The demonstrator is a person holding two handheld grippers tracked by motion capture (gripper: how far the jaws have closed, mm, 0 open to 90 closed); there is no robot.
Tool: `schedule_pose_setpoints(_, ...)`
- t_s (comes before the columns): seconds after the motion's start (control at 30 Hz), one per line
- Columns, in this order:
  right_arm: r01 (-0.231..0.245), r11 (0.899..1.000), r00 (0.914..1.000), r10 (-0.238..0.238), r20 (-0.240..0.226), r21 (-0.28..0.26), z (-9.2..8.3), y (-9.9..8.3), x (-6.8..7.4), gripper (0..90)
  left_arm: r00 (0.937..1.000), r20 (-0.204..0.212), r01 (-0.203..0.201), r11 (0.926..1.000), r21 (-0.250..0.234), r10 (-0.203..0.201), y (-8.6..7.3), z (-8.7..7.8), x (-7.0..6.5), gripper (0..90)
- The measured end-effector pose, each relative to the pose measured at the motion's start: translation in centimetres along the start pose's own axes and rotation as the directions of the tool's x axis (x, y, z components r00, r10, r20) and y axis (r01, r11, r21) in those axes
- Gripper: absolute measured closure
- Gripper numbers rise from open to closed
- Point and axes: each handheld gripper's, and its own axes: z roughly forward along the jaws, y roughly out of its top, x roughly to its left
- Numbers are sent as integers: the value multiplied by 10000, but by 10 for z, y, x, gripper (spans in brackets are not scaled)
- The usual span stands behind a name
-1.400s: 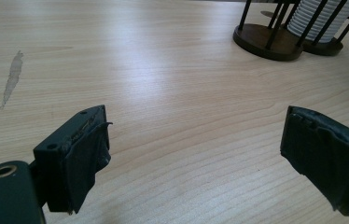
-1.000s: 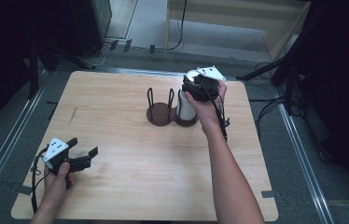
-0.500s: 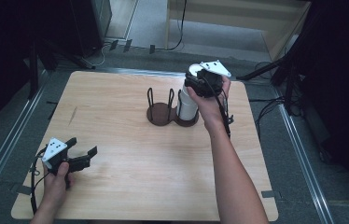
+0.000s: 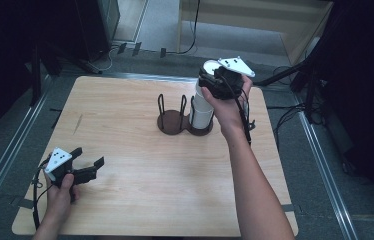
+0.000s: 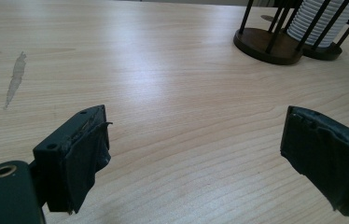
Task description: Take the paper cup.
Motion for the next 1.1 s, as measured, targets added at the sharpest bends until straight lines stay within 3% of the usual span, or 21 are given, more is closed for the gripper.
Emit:
schedule_pose_setpoints(0.4,-104,9999,9995,105,-299,60,-28,6,5,353,9999,-83,-116,9999,-6,116,0,0,-1,85)
schedule_pose_setpoints(0.77,-31,9999,9987,37,-516,129,-55,-8,0,353,9999,-63,-116,9997,219,118,0,2,-2,85)
schedule_pose_setpoints(1.1,-280,9996,9973,279,-677,2,-75,-25,-5,353,10000,-63,6,9999,139,-5,0,0,0,85)
